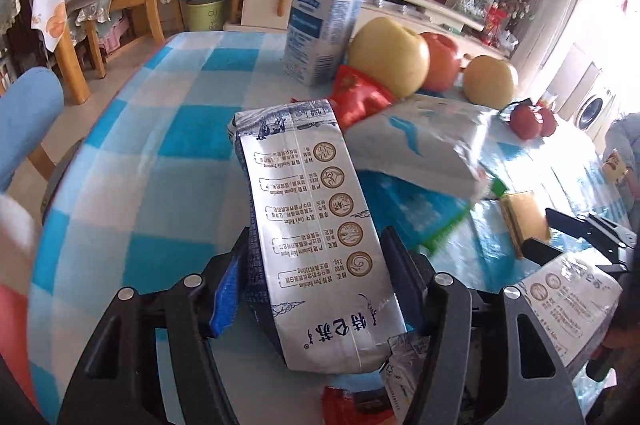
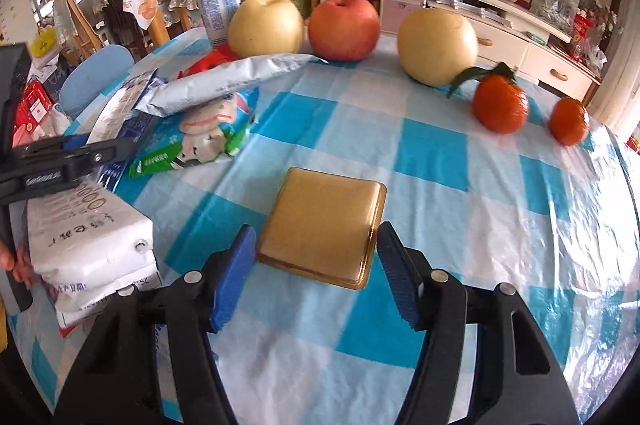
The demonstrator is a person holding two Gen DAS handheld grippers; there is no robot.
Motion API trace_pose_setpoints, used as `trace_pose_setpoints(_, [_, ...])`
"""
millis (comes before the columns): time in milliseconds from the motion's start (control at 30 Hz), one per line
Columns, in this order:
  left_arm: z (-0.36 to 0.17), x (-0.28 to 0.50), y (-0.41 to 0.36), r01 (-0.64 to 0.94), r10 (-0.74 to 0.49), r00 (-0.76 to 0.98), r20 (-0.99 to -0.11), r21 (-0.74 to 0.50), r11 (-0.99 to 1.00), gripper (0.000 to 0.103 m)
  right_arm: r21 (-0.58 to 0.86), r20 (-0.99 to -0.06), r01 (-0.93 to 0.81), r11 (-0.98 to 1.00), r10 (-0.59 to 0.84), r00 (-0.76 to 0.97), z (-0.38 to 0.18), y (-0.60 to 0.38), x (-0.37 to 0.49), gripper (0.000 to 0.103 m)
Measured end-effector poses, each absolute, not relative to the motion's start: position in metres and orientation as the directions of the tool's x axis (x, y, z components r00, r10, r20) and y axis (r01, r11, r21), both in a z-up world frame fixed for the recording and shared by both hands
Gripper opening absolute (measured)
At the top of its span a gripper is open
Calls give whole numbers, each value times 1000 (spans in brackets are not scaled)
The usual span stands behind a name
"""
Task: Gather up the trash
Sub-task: 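Grasp the white milk carton with the left tool while the right tool approaches the gold square package, then carry the milk carton and gold package to the pink bucket while both tools open over it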
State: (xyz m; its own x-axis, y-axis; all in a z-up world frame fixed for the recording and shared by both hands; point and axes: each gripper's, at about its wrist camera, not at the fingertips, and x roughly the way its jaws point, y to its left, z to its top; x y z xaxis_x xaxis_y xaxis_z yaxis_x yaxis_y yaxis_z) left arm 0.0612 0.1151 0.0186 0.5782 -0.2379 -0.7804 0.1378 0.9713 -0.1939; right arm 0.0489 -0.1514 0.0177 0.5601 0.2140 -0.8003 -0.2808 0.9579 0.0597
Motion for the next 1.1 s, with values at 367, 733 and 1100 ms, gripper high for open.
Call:
trace_pose_setpoints(367, [30, 8, 113, 150, -327, 615, -718, -300, 942, 64, 125, -769, -218, 968, 233, 595, 29, -184, 16, 62])
trace_pose_setpoints(733, [45, -34, 111, 196, -363, 621, -695, -310, 930, 64, 225, -714, -101, 969, 235, 659, 42, -210, -26, 62])
trace_pose_setpoints(1100, [60, -48, 147, 176, -350, 661, -664, -315, 932, 64, 259, -672, -97, 961, 251, 697, 58, -192, -64, 62])
